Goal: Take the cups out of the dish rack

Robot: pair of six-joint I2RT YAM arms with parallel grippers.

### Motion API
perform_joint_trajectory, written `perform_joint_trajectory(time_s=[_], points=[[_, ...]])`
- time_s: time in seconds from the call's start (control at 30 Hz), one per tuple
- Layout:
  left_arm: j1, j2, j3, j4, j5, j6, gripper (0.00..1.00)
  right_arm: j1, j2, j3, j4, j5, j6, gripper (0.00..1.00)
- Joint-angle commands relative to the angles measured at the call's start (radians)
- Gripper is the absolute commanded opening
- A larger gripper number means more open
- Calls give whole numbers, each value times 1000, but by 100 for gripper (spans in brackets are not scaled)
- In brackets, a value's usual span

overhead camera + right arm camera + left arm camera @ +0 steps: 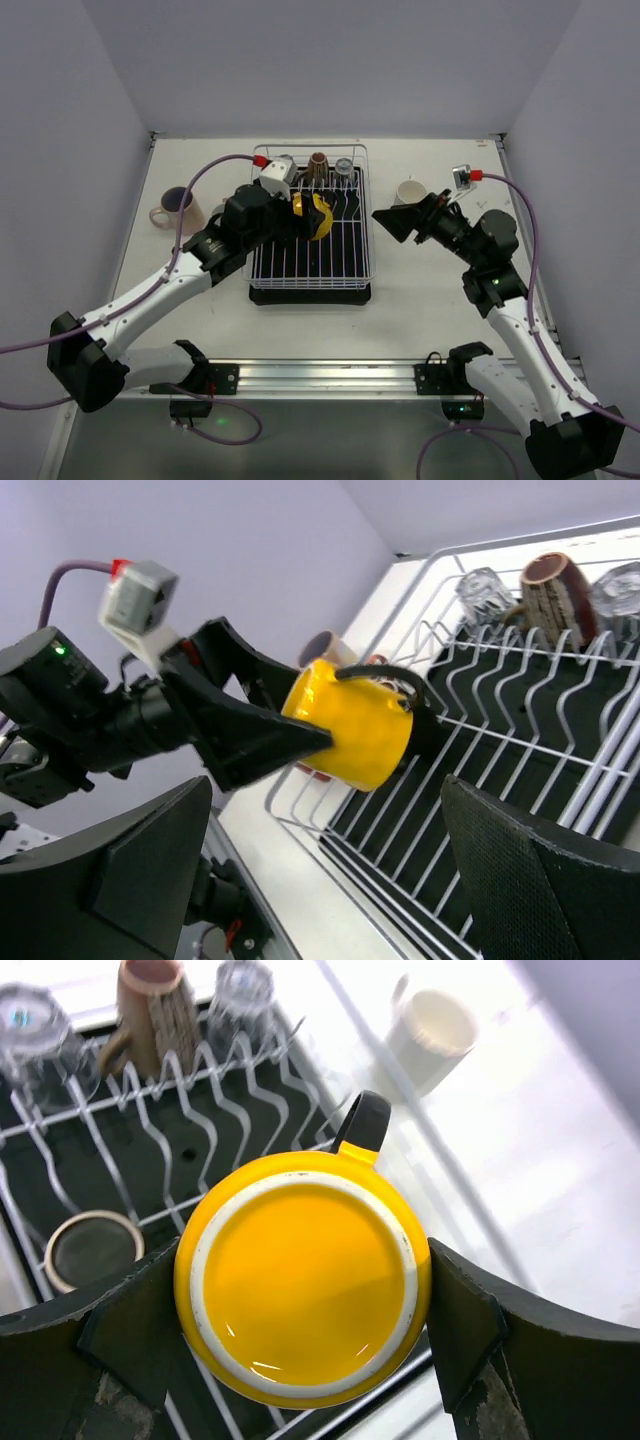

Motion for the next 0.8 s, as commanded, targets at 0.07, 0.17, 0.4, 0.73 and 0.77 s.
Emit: perform_joint_trajectory(time_s=[0.07,0.17,0.4,0.73,0.77], points=[[7,-140,-28,290,89,-221,10,57,-50,-116,264,-17,116,98],[7,-180,-71,396,131,-357,8,98,-50,-145,307,-12,103,92],[8,-195,-115,552,249,-598,5,189,21,-111,347,-61,45,87],[8,-198,-183,730,332,-770,4,259,93,-70,506,-150,74,64],[8,-195,-190,748,345,-800,4,264,100,-65,520,-152,83,64]])
